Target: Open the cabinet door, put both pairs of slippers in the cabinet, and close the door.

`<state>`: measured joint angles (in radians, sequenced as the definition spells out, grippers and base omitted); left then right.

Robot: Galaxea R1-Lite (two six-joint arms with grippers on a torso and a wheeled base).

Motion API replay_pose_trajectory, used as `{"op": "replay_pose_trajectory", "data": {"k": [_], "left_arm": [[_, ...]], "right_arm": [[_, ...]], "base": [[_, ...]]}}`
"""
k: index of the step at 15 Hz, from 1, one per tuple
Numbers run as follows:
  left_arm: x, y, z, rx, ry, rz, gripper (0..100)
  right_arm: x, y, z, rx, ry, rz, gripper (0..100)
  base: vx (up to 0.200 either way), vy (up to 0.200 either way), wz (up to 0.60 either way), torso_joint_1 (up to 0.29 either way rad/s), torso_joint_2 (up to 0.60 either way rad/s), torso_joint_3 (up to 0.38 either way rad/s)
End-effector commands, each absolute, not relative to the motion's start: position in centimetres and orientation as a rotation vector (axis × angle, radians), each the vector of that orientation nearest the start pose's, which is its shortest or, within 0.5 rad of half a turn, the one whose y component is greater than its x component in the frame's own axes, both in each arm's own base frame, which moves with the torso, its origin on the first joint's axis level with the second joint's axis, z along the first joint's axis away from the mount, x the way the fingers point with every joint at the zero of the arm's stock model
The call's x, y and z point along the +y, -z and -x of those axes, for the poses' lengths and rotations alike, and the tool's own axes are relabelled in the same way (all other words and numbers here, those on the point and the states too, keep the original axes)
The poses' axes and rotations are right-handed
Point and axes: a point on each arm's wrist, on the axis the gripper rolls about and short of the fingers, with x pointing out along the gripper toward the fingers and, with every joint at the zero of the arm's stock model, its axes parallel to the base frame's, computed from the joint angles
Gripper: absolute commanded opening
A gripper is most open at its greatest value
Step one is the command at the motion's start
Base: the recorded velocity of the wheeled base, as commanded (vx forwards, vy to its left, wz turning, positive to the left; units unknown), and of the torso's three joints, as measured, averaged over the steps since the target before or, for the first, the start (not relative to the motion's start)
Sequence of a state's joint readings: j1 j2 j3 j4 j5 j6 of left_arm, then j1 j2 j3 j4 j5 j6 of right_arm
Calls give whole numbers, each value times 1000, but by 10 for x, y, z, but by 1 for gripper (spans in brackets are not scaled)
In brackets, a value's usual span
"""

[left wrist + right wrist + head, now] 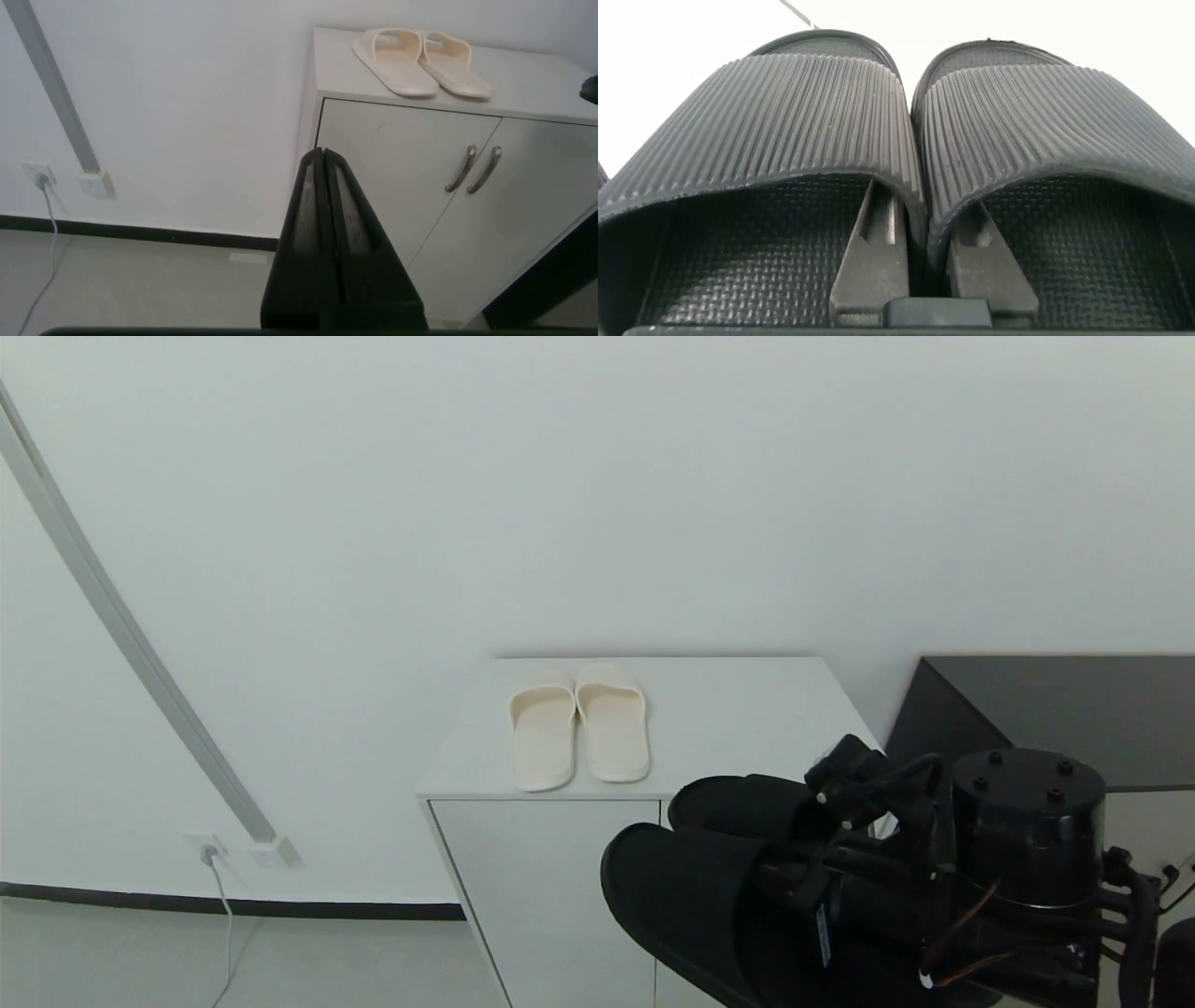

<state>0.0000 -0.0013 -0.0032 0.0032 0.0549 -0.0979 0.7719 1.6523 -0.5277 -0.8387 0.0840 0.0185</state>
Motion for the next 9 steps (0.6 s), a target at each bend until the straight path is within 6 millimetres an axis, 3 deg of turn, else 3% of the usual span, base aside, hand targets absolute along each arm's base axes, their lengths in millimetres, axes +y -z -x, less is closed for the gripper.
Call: {"op": "replay_pose_trajectory", "data": {"k": [1, 9], "left_arm": [[1, -76, 23, -3, -57, 98, 0], [1, -76, 23, -3, -57, 98, 0]], "right_arm": [[187, -144, -189, 288, -850, 83, 0], [188, -143, -185, 271, -868, 79, 0]], "base": [[0, 0, 0, 0, 0, 0], [0, 0, 0, -10, 23, 14]]}}
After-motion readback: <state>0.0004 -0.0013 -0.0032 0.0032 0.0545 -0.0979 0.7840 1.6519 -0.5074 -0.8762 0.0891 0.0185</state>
